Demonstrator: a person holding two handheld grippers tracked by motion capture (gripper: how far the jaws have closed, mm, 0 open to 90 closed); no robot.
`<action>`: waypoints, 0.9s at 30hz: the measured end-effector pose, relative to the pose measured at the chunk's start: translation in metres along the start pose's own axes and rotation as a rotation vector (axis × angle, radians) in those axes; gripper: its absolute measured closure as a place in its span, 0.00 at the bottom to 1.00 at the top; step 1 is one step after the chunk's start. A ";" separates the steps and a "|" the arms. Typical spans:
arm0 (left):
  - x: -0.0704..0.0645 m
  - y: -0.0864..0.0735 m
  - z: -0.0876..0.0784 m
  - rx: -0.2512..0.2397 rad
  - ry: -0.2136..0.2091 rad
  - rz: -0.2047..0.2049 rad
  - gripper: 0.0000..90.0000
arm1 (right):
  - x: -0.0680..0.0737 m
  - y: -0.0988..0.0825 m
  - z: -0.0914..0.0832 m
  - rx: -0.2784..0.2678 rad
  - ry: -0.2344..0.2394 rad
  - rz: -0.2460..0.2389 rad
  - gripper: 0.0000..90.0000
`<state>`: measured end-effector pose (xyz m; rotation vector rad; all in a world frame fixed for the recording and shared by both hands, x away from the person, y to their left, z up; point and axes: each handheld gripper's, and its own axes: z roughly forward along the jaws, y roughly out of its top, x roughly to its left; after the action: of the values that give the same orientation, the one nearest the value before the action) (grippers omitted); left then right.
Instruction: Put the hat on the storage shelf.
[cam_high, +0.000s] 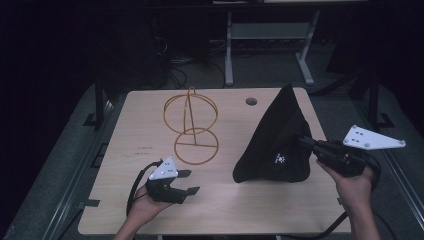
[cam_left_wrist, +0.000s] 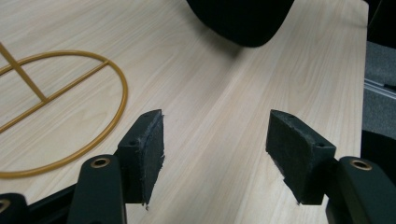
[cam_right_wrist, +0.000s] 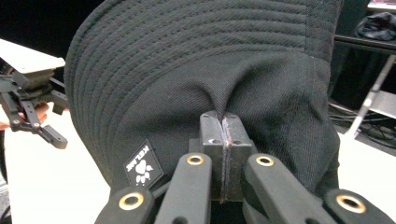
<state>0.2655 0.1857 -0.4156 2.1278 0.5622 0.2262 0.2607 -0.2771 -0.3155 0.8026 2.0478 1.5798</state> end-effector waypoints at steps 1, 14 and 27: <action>0.001 0.000 -0.001 0.008 0.005 0.014 0.40 | 0.000 0.003 0.001 -0.002 -0.002 -0.001 0.99; 0.010 -0.011 0.000 0.015 0.014 -0.010 0.33 | 0.001 0.036 0.013 0.002 0.009 -0.015 0.99; 0.014 -0.010 0.001 -0.022 0.000 -0.024 0.32 | 0.002 0.071 0.034 -0.002 0.030 -0.037 0.99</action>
<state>0.2747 0.1966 -0.4253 2.0990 0.5825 0.2179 0.2942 -0.2379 -0.2560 0.7409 2.0698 1.5825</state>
